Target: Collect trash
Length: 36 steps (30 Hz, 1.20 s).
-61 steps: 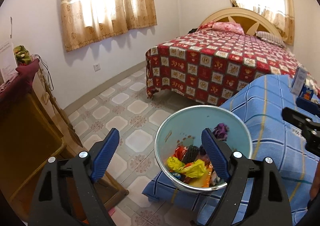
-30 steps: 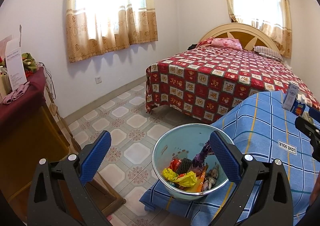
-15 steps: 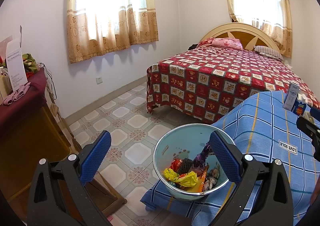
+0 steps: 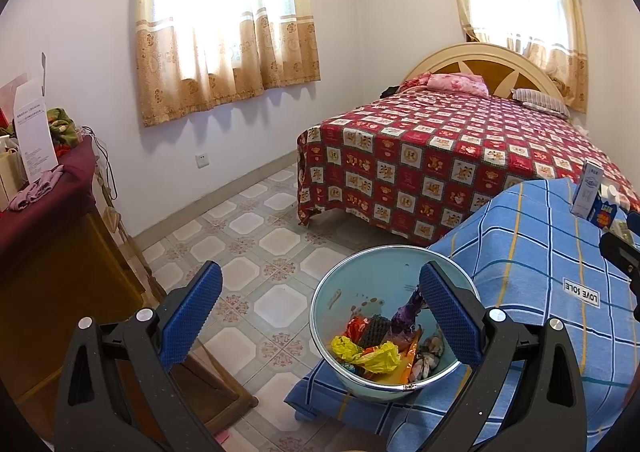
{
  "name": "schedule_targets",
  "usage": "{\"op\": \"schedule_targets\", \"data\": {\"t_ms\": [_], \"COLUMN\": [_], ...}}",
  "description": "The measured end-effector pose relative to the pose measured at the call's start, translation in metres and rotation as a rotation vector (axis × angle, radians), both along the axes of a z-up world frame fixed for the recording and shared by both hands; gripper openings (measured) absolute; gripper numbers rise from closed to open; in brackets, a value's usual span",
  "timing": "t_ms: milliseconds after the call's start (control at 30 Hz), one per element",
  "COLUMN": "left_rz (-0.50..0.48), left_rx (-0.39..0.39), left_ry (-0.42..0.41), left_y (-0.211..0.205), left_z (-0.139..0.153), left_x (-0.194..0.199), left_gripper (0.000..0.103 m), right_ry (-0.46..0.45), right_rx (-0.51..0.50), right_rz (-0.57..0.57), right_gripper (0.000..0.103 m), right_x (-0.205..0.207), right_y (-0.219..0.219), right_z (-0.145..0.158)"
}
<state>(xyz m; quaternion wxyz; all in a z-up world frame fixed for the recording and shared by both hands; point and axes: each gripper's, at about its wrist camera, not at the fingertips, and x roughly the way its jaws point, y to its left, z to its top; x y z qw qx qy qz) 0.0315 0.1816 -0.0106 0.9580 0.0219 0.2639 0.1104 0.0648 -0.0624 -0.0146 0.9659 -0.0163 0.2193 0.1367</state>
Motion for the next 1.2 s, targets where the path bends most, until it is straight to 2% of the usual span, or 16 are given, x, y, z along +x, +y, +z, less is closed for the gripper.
{"op": "schedule_targets", "data": {"t_ms": [533, 900, 1100, 1200], "left_rz": [-0.003, -0.015, -0.021, -0.021], "left_rx": [0.011, 0.039, 0.031, 0.033], "left_ry": [0.037, 0.031, 0.052, 0.054], "left_y": [-0.003, -0.011, -0.01, -0.011], "left_z": [-0.008, -0.01, -0.012, -0.013], "left_x": [0.003, 0.001, 0.003, 0.004], "left_gripper": [0.097, 0.097, 0.097, 0.097], "right_ry": [-0.001, 0.002, 0.039, 0.102], "right_rx": [-0.001, -0.007, -0.02, -0.012], "right_rz": [0.0, -0.003, -0.073, -0.16], "right_gripper": [0.085, 0.086, 0.088, 0.088], "right_x": [-0.001, -0.002, 0.013, 0.028], "right_y": [0.0, -0.004, -0.039, -0.083], "right_z": [0.0, -0.003, -0.014, -0.029]}}
